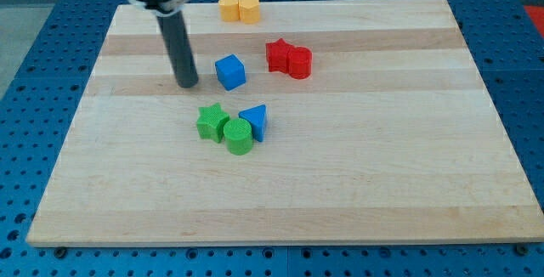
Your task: Move the blue cube to the top right of the green star
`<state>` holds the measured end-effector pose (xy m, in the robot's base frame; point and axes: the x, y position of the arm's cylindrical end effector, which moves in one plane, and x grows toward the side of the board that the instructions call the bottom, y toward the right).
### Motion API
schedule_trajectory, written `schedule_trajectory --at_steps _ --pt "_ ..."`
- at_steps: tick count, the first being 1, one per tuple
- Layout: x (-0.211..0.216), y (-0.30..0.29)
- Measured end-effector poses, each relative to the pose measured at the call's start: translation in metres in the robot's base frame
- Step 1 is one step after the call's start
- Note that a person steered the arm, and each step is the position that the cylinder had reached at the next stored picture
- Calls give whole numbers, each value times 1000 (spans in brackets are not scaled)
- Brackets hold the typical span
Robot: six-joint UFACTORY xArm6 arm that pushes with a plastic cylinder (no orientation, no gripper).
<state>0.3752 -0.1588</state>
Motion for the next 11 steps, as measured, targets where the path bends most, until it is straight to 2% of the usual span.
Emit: schedule_trajectory --at_steps 1,2,3,5,7,8,9,11 --pt "-31 2" --pt "-46 37" --pt "-29 68" --pt "35 80" --pt "12 91" --pt "0 127" --pt "7 135" --pt "38 114"
